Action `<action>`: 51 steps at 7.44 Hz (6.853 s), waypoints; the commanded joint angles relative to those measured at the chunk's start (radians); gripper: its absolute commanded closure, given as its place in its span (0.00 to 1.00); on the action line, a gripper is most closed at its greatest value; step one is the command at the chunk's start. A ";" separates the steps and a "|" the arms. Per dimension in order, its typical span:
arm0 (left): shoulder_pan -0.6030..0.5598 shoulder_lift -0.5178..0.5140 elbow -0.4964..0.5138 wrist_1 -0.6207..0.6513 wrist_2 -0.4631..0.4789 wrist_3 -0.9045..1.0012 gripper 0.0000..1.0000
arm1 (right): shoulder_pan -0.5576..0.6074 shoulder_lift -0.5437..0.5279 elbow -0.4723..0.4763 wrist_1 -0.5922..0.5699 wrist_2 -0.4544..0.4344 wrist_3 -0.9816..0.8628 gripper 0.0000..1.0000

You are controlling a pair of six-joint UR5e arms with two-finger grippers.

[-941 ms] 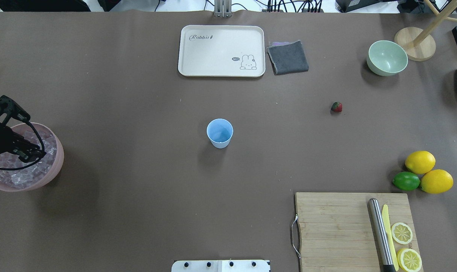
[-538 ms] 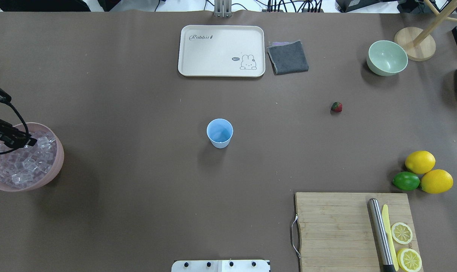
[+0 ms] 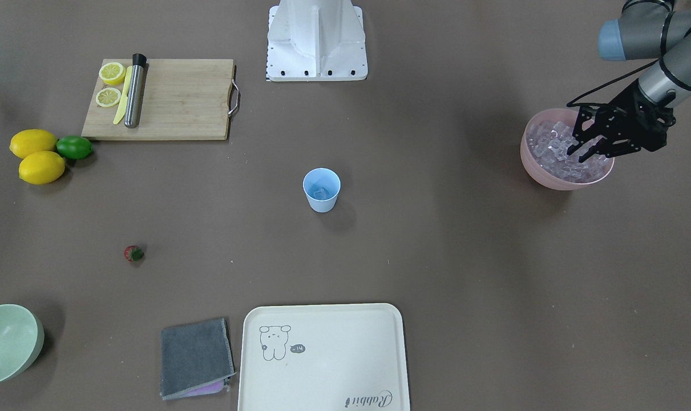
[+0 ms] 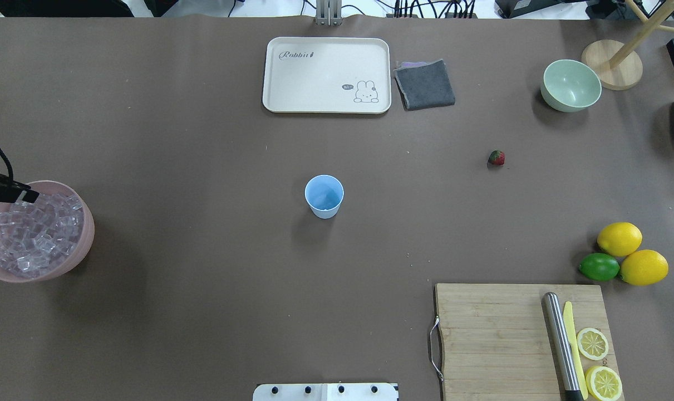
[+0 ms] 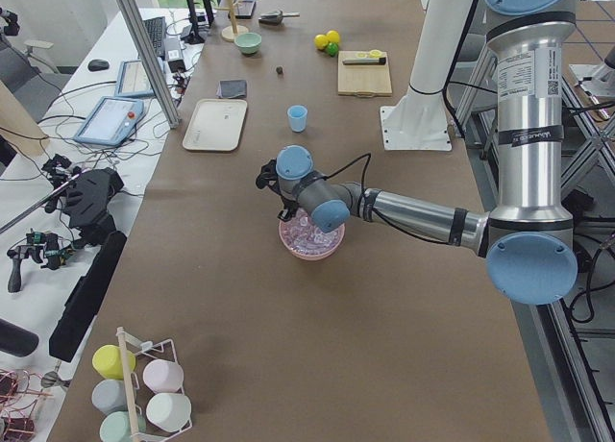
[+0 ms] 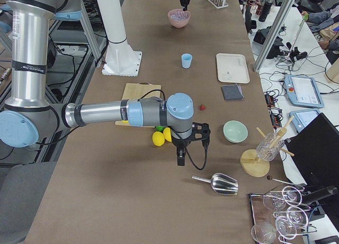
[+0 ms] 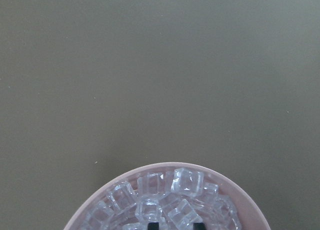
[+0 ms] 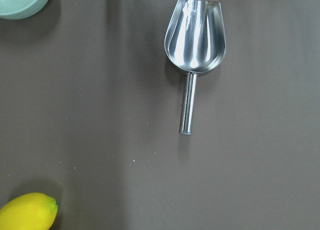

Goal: Put ice and strawberries in cup

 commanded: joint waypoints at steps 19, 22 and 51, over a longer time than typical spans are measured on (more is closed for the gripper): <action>0.647 -0.883 0.206 0.421 0.872 -1.032 1.00 | 0.000 -0.002 0.000 0.000 0.023 0.002 0.00; 0.627 -0.837 0.163 0.419 0.869 -0.891 0.02 | 0.000 0.000 0.000 0.000 0.023 0.002 0.00; 0.122 0.159 -0.086 0.049 0.343 0.617 0.21 | -0.009 -0.002 -0.005 0.002 0.017 0.000 0.00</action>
